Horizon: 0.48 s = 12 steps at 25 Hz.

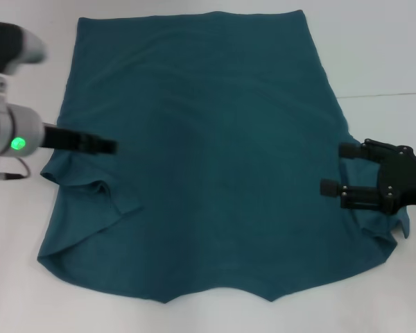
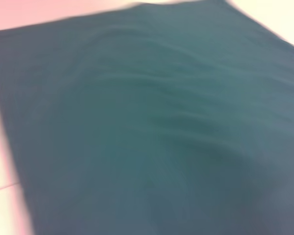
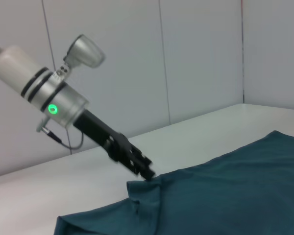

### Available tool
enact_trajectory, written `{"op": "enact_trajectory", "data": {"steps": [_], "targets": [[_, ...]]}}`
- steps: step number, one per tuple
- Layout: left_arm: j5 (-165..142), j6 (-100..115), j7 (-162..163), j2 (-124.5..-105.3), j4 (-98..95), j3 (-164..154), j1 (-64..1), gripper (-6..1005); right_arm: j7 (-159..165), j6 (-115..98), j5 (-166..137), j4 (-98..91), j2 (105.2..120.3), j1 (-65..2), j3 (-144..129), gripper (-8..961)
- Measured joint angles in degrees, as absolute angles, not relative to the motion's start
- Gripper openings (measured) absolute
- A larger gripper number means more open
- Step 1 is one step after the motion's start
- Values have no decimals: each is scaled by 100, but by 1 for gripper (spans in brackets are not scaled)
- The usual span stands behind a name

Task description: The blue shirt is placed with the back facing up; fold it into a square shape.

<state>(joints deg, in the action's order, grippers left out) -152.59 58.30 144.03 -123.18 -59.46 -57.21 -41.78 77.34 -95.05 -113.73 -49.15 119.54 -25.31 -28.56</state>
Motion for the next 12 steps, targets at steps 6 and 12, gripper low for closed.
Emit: {"op": "enact_trajectory", "data": {"steps": [6, 12], "targets": [[-15406, 5723, 14947, -12087, -5598, -5072, -4234, 786, 7734, -9418, -11375, -4907, 11953, -2551, -2874, 926], [-15341, 5464, 15218, -11890, -4853, -4323, -4262, 879, 7734, -9409, -11385, -4901, 11953, -2636, -2874, 926]]}}
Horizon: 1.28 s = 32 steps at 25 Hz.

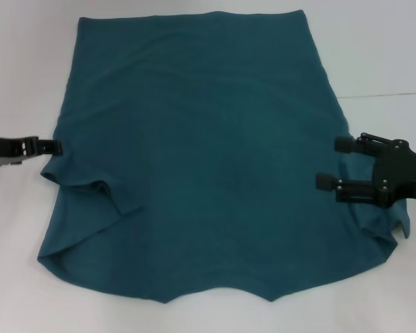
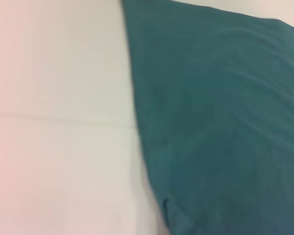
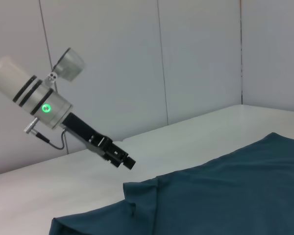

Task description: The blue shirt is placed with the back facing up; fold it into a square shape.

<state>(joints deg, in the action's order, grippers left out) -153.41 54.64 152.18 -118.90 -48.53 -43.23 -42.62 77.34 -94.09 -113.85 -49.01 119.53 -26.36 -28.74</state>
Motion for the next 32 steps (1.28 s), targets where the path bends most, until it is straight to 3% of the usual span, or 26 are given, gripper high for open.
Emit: {"op": "enact_trajectory", "data": {"steps": [32], "targets": [[-15075, 4640, 15228, -11927, -3591, -4063, -4554, 893, 7647, -9319, -11426, -4765, 11953, -2734, -3173, 925]]}}
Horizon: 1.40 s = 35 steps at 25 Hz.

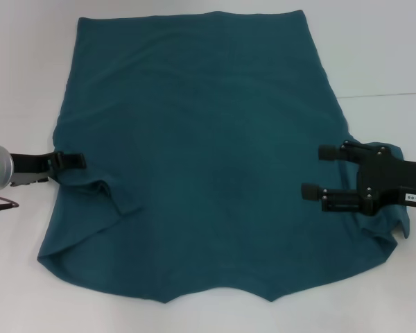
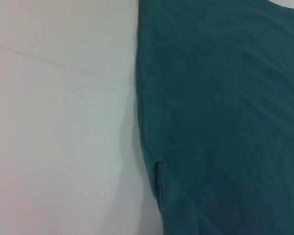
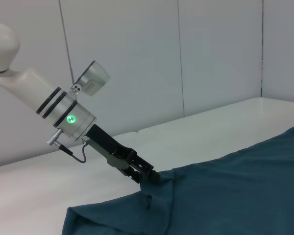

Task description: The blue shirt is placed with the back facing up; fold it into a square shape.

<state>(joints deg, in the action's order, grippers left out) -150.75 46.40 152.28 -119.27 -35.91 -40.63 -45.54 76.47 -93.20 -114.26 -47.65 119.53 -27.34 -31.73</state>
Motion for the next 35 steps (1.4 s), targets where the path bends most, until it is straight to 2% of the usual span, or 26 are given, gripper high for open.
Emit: {"op": "enact_trajectory", "data": {"steps": [10, 15, 26, 34, 35], "targets": [[-15073, 4445, 15097, -11964, -3544, -4121, -4570, 893, 7625, -9315, -11426, -4754, 11953, -2728, -3173, 925], [-15073, 4299, 14897, -12009, -3515, -4130, -4573, 716, 7623, -9289, -11426, -4695, 11953, -2724, -3173, 925], [-15076, 4130, 14827, -12018, -3441, -4131, -4615, 480, 7620, -9281, -11426, -4693, 11953, -2724, -3173, 924], [-15029, 4062, 14827, -12041, -3425, -4131, -4708, 48, 7581, -9281, -11418, -4650, 11953, -2725, -3173, 924], [-14997, 4050, 14827, -12067, -3454, -4131, -4742, 48, 7576, -9281, -11418, -4637, 11953, -2727, -3172, 924]]}}
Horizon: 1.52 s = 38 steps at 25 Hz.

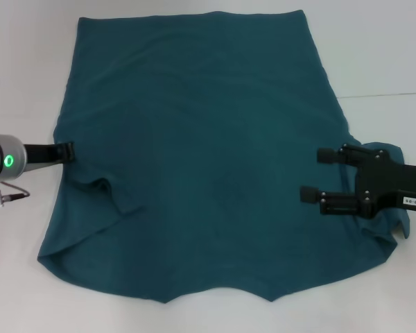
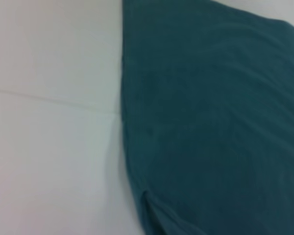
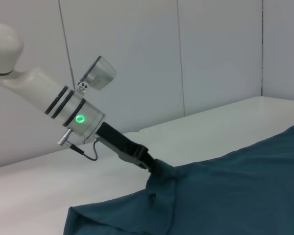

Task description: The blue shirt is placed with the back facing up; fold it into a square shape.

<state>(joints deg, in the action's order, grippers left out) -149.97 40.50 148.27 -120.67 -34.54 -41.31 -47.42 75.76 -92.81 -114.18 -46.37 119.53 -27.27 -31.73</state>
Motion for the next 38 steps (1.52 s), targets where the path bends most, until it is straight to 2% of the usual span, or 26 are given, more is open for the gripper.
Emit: {"op": "enact_trajectory", "data": {"steps": [9, 21, 24, 31, 34, 38], "targets": [[-14754, 3840, 14830, -12210, -3519, -4127, -4897, 79, 7502, -9281, -11401, -4614, 11953, -2725, -3173, 924], [-13956, 3834, 14300, -12254, -3347, -4208, -5079, 168, 7497, -9325, -11396, -4611, 11962, -2709, -3172, 923], [-13951, 3858, 14183, -12254, -3334, -4288, -5076, 393, 7497, -9330, -11392, -4604, 11962, -2701, -3162, 923], [-13902, 4946, 13437, -12136, -3657, -4264, -4923, 498, 7905, -9234, -11381, -4640, 11949, -2650, -3024, 923], [-13843, 5702, 13167, -12092, -4024, -4248, -4749, 545, 8353, -9209, -11402, -4692, 11871, -2636, -2969, 923], [-13174, 6769, 12455, -12101, -4683, -4233, -4279, 693, 9224, -9266, -11465, -5146, 11794, -2473, -2972, 923]]}}
